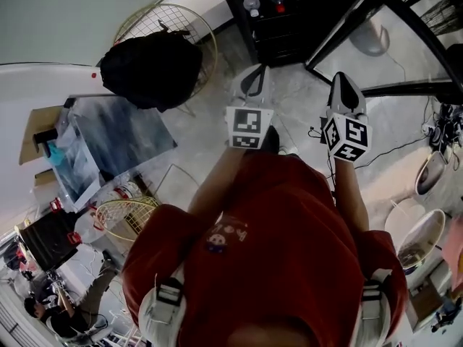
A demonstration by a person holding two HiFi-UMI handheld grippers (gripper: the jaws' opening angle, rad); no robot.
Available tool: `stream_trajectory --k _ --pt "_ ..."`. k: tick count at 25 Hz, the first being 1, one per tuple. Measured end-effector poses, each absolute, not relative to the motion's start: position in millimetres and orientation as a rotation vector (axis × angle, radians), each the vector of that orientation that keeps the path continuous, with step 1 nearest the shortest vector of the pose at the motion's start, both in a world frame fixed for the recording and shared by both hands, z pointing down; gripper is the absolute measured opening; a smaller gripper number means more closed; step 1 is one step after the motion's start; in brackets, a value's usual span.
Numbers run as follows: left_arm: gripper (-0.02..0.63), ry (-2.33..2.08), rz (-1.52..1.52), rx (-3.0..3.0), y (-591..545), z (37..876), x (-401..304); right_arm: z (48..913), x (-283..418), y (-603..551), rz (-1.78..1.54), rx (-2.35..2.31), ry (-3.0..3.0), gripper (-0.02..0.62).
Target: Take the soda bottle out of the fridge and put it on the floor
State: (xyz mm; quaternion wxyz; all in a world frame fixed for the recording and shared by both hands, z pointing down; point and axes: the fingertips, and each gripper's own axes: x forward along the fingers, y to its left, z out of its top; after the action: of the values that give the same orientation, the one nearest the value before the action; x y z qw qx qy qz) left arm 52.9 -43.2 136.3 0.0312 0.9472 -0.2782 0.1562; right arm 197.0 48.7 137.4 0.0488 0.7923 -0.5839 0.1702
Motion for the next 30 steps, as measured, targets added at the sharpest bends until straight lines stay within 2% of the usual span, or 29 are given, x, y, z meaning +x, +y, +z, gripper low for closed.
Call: stream_trajectory --k 12,30 --pt "0.000 -0.920 0.423 2.880 -112 133 58 131 203 -26 0.492 2.334 -1.825 0.000" --pt "0.000 -1.312 0.466 2.696 -76 142 143 158 298 -26 0.519 2.035 -2.145 0.000"
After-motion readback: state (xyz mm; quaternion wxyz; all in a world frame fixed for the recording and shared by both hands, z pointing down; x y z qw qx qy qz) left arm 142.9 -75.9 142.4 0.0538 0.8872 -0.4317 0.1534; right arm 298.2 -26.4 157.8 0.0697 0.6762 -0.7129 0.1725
